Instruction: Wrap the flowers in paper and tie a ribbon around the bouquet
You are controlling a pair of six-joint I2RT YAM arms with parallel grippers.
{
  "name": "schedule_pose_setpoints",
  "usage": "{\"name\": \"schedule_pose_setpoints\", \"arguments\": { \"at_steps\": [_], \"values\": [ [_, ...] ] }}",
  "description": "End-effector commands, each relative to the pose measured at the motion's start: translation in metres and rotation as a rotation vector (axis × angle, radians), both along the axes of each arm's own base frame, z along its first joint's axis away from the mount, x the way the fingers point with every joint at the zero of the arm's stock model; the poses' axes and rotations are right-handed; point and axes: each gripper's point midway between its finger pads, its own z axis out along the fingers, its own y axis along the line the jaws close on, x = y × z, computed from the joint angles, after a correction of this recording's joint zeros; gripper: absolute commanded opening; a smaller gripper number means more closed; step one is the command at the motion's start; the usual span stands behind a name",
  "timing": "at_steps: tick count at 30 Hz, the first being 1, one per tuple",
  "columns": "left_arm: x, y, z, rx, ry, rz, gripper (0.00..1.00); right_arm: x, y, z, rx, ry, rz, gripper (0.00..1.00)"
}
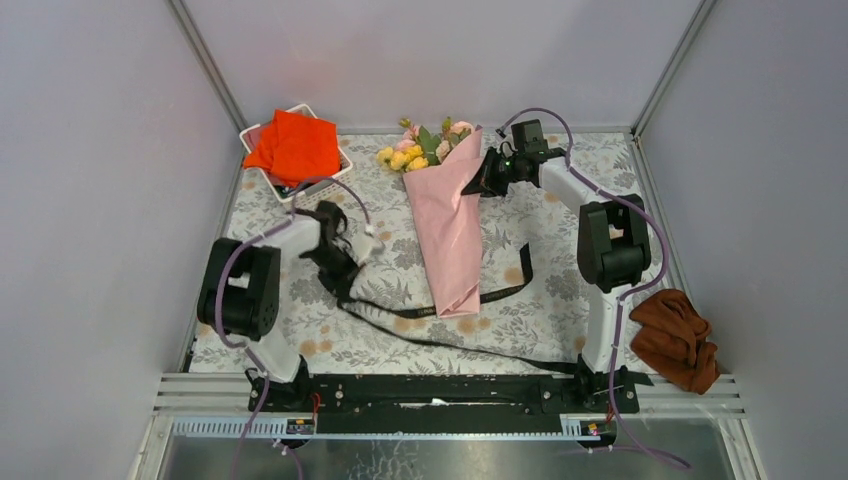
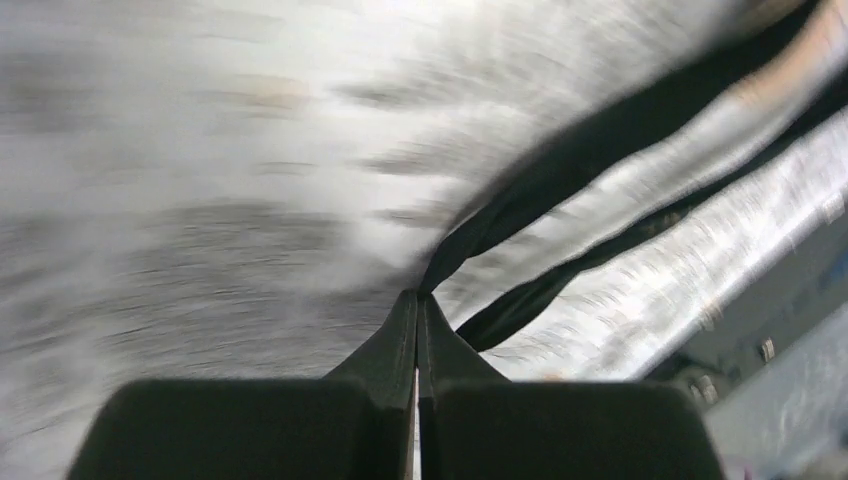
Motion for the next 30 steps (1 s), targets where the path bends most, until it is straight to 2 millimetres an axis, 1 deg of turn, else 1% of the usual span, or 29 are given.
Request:
{"name": "schedule_pose_setpoints", "arguments": {
  "at_steps": [1,2,5,7,8,9,10,11,12,13,15,16,18,19,21,22,23,24,26,27,29,30],
  "values": [
    [0.117,0.004,0.016,-0.173,-0.181,0.446,0.0,0.005,0.002,0.039,0.042,-0.059,-0.01,0.0],
    [0.131,-0.001,0.022,-0.231,-0.188,0.51,0.0,0.004,0.003,0.039,0.047,-0.055,-0.009,0.0],
    [0.166,-0.014,0.032,-0.339,-0.216,0.675,0.0,-0.002,0.003,0.042,0.056,-0.048,-0.006,0.0],
    [0.187,-0.014,0.038,-0.367,-0.232,0.8,0.0,-0.006,0.002,0.045,0.057,-0.049,-0.007,0.0],
    [0.196,-0.01,0.042,-0.384,-0.221,0.908,0.0,-0.008,0.001,0.047,0.054,-0.055,-0.007,0.0],
    [0.206,0.0,0.048,-0.411,-0.234,0.998,0.0,-0.01,0.0,0.047,0.048,-0.058,-0.008,0.0],
    [0.214,0.014,0.055,-0.434,-0.261,1.08,0.0,-0.011,-0.001,0.049,0.042,-0.061,-0.007,0.0],
    [0.223,0.027,0.067,-0.453,-0.314,1.139,0.0,-0.013,-0.003,0.049,0.035,-0.062,-0.007,0.0],
    [0.226,0.039,0.073,-0.451,-0.352,1.182,0.0,-0.014,-0.003,0.048,0.03,-0.06,-0.006,0.0],
    [0.227,0.05,0.079,-0.446,-0.388,1.21,0.0,-0.016,-0.004,0.048,0.029,-0.059,-0.004,0.0],
    [0.22,0.063,0.083,-0.429,-0.431,1.225,0.0,-0.018,-0.005,0.045,0.024,-0.052,-0.004,0.0],
    [0.213,0.066,0.081,-0.413,-0.438,1.219,0.0,-0.018,-0.005,0.043,0.024,-0.05,-0.005,0.0],
    [0.198,0.068,0.071,-0.37,-0.426,1.205,0.0,-0.021,-0.005,0.038,0.026,-0.039,-0.004,0.0],
    [0.19,0.068,0.065,-0.353,-0.412,1.197,0.08,-0.022,-0.005,0.036,0.027,-0.033,-0.003,0.0],
    [0.178,0.067,0.062,-0.342,-0.401,1.176,0.39,-0.025,-0.003,0.033,0.034,-0.022,-0.003,0.0],
    [0.175,0.066,0.063,-0.344,-0.408,1.169,0.53,-0.027,-0.002,0.032,0.036,-0.019,-0.002,0.0],
    [0.174,0.066,0.066,-0.347,-0.424,1.158,0.61,-0.028,-0.002,0.03,0.037,-0.017,-0.003,0.0],
    [0.174,0.064,0.071,-0.357,-0.445,1.141,0.65,-0.03,-0.001,0.03,0.037,-0.018,-0.001,0.0],
    [0.177,0.054,0.087,-0.372,-0.512,1.059,0.68,-0.034,0.0,0.028,0.036,-0.016,-0.002,0.0],
    [0.178,0.042,0.095,-0.378,-0.544,0.975,0.68,-0.036,0.001,0.028,0.035,-0.018,-0.001,0.0],
    [0.17,0.005,0.101,-0.363,-0.574,0.701,0.68,-0.04,-0.001,0.027,0.026,-0.025,-0.005,0.0],
    [0.165,-0.011,0.098,-0.327,-0.57,0.561,0.69,-0.041,-0.003,0.025,0.017,-0.028,-0.011,0.0]
  ]
}}
